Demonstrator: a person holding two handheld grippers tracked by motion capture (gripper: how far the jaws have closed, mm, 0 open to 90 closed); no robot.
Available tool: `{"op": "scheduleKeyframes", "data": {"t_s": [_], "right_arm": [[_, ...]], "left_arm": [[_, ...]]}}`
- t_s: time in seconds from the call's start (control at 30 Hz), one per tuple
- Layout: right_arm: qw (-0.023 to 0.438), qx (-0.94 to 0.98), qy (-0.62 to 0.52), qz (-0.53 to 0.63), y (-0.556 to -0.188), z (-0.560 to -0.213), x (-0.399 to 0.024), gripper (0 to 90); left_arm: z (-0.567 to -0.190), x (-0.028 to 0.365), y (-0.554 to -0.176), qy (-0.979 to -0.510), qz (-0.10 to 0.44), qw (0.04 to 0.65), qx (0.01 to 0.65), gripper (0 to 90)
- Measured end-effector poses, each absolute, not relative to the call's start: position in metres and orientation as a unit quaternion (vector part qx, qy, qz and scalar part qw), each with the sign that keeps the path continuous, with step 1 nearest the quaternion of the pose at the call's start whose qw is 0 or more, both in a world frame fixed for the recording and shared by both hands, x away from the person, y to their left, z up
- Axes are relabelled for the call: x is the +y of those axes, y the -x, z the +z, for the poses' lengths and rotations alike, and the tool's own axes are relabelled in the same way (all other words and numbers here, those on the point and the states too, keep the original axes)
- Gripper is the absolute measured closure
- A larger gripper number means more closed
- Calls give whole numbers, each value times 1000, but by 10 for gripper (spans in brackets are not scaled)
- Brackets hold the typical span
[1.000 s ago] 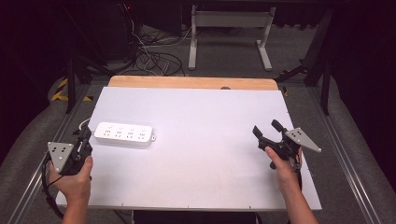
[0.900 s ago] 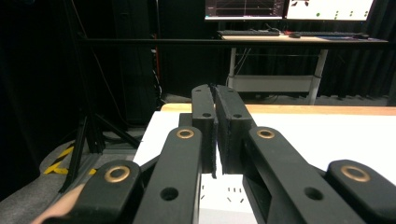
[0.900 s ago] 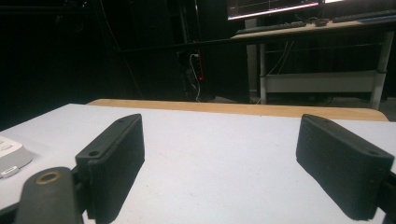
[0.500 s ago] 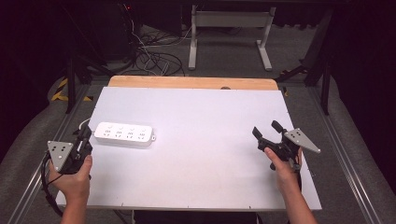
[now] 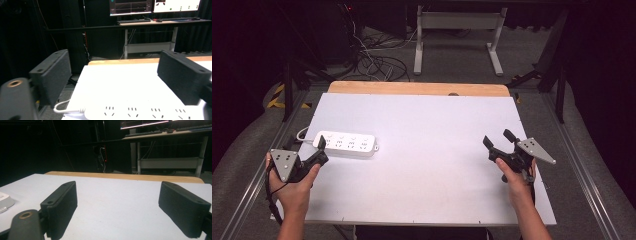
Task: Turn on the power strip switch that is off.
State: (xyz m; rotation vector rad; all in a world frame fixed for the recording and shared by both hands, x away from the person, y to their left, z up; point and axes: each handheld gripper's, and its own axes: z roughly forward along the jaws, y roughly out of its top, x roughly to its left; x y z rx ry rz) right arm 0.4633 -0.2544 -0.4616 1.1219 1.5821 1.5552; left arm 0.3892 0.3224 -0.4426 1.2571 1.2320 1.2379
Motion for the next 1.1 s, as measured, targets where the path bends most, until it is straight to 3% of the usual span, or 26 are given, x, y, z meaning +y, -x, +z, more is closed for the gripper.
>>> {"op": "scheduleKeyframes", "data": {"t_s": [0.23,1.1], "right_arm": [[322,602,-427,593,-463,-461,-255,158],[324,601,-424,595,-462,-458,-252,159]], "left_arm": [[-444,320,-390,-528,492,481,497,79],[-448,321,-387,-546,484,476,492,106]]}}
